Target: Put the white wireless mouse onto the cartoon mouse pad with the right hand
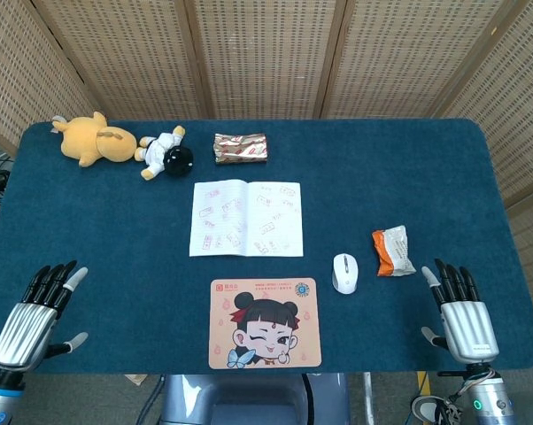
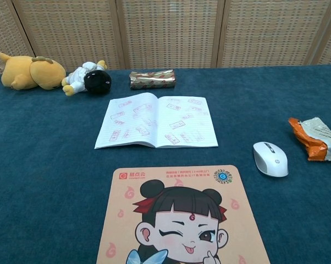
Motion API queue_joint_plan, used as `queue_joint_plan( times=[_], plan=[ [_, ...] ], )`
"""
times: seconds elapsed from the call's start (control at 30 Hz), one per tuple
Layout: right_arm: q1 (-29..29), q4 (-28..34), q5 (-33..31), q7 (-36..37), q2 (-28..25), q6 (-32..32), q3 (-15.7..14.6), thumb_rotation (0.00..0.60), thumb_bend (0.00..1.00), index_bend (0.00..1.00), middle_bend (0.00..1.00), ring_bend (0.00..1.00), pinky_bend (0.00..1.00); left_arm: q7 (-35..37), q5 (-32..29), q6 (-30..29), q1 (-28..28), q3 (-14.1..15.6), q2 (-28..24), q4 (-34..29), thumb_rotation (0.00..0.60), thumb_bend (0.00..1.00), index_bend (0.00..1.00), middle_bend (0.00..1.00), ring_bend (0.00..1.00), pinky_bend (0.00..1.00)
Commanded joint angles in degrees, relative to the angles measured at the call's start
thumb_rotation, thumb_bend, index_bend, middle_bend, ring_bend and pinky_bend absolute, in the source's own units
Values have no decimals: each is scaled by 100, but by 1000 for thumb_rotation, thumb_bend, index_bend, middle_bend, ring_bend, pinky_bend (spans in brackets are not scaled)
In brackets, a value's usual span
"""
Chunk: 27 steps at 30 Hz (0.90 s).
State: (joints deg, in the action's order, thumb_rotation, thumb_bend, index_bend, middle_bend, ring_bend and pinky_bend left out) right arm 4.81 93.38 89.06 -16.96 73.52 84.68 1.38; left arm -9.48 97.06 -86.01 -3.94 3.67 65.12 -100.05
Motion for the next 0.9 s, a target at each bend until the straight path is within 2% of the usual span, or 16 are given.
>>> queue_joint_plan(
  times=[0.03,0.5,0.9],
  plan=[
    [0,-9,-6,-1,6,-6,-2,600,0,0,0,0,0,3,-9,15,-6,-1,-4,3,600,57,0,0,0,0],
    [95,4,-98,-96,143,-150,62,600,0,0,0,0,0,83,-54,-55,20,-34,-63,-29,600,57,0,0,0,0],
    [687,111,-526,-716,416,-830,507,600,0,0,0,0,0,143,-94,-41,10,-56,-79,-22,600,57,0,0,0,0]
  ],
)
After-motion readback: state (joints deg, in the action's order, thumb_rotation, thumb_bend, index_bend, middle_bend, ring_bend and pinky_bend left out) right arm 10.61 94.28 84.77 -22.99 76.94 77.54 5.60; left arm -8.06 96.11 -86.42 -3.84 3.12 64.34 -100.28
